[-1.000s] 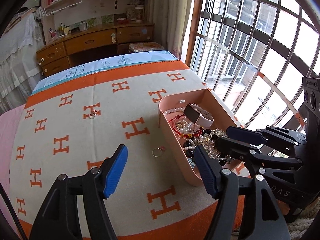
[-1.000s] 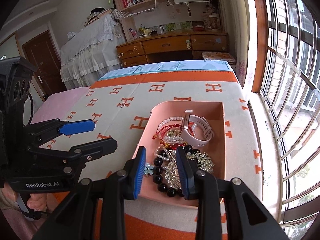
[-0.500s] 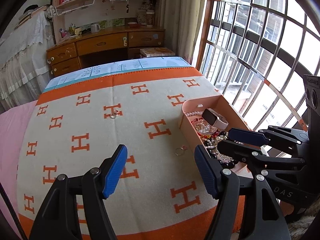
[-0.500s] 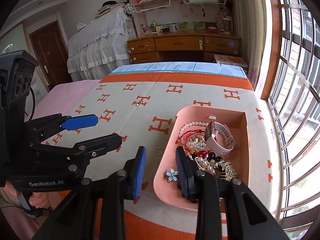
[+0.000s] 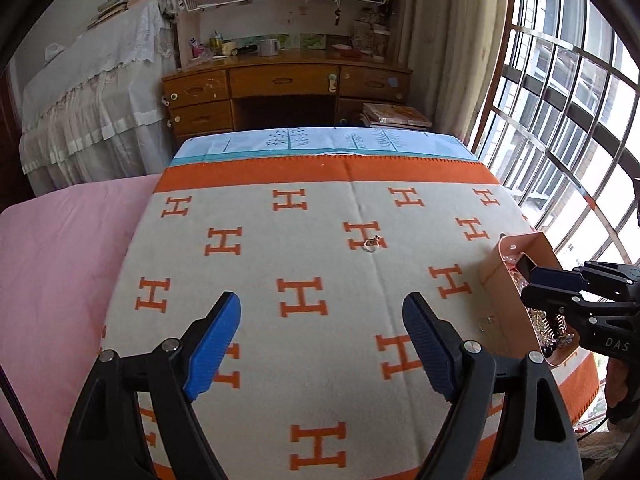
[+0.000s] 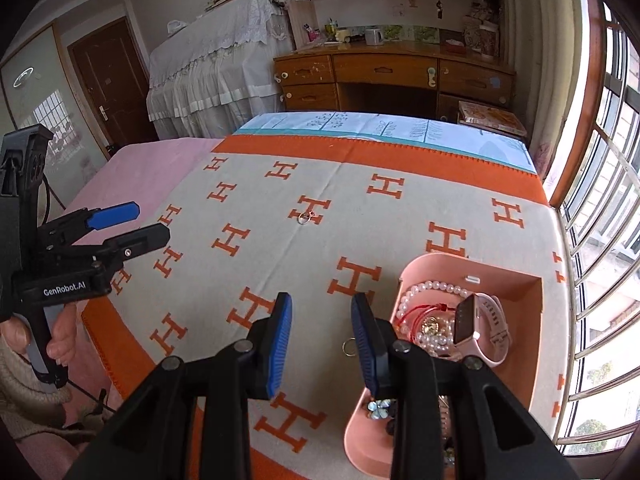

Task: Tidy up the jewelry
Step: 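Move the left gripper over the silver ring with the red stone, then grasp the red-stone silver ring with the left gripper, then carry the ring into the pink box and open the left gripper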

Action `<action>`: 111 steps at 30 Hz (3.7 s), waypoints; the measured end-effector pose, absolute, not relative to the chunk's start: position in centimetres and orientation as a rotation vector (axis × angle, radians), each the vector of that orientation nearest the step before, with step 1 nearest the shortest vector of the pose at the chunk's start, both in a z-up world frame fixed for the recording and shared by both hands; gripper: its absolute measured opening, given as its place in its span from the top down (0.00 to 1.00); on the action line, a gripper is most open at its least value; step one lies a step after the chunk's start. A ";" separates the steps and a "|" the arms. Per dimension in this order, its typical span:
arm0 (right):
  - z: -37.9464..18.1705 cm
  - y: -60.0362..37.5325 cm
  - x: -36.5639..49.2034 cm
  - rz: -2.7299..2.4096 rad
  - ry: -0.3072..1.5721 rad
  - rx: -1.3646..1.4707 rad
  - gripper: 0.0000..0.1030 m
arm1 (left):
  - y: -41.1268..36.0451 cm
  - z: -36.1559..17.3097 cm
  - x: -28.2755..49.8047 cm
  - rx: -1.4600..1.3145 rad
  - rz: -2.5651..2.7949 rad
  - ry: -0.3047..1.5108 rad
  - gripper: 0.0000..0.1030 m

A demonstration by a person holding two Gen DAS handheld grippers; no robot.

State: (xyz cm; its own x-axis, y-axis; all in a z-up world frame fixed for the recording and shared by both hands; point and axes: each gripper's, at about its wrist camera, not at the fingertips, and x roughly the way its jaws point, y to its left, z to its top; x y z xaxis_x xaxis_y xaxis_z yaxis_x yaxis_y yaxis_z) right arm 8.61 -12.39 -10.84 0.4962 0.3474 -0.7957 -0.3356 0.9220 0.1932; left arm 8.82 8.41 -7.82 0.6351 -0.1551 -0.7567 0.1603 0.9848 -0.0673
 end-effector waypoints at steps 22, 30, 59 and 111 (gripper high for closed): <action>-11.9 -12.4 15.4 0.380 1.114 0.134 0.70 | 0.8 -15.7 21.7 0.231 -0.460 0.990 0.38; -12.4 -13.4 15.3 0.367 1.117 0.168 0.70 | -1.2 -18.1 23.1 0.304 -0.511 1.038 0.67; -10.2 -12.8 11.4 0.309 1.128 0.239 0.70 | -1.5 -15.0 15.7 0.291 -0.681 0.961 0.87; -12.2 -24.3 0.0 0.084 0.864 0.310 0.70 | -9.8 -8.7 5.7 0.280 -0.677 0.879 0.43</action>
State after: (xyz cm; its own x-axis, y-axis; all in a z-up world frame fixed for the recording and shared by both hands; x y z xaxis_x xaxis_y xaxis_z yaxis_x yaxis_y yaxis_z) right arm -0.02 -24.32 -12.25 0.6494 0.1975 -0.7344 0.0520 0.9519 0.3020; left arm 5.71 -9.84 -8.69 0.4489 -0.4278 -0.7845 0.6486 0.7599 -0.0433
